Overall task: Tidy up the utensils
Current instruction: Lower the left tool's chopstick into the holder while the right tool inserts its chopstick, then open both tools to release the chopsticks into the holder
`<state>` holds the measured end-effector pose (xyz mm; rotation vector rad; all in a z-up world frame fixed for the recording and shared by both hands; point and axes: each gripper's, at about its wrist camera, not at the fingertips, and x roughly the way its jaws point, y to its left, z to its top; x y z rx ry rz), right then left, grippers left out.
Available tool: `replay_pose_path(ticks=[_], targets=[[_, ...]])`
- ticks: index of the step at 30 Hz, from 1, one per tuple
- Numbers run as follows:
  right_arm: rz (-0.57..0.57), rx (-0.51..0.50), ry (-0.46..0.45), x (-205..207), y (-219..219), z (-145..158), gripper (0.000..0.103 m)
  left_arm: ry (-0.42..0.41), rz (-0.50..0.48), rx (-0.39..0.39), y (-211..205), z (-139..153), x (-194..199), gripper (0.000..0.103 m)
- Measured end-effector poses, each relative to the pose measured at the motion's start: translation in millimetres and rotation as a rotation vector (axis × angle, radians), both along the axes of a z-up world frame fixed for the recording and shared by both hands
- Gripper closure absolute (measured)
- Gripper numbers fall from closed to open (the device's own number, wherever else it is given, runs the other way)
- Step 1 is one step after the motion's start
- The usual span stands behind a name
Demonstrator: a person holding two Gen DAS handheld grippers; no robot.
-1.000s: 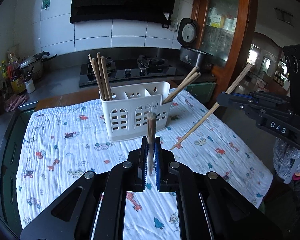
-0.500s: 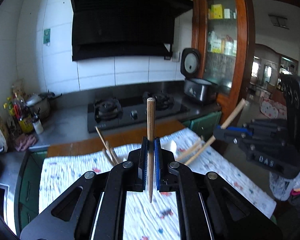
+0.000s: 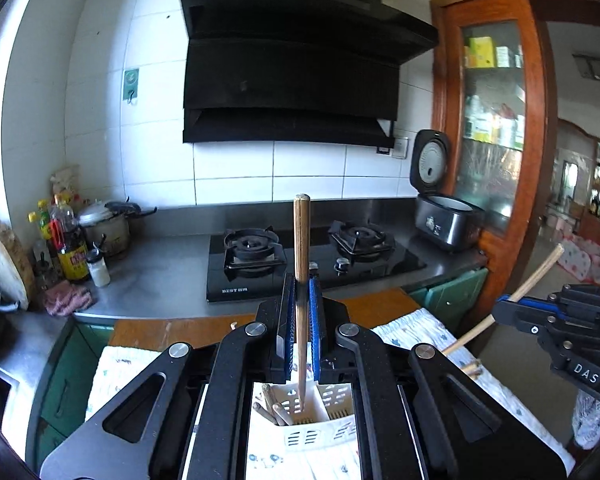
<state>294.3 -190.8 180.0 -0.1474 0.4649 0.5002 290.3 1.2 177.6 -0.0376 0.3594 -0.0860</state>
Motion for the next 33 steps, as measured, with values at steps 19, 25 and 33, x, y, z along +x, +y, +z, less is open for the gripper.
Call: replay_pose_path(ticks=[19,25,33], targets=[[-0.005,-0.078,0.119,31.7,16.2,-59.2,0.096,0.156,-0.019,-0.05,19.2,-53.8,24.0,0.097],[-0.008,-0.084,0.148,39.4,18.5,-71.7,0.096,0.17,-0.019,-0.06,21.6,-58.5,25.4,0.097],[-0.008,-0.095,0.159,41.9,21.2,-80.0,0.091,0.167,-0.026,-0.067,21.6,-56.6,23.1,0.087]])
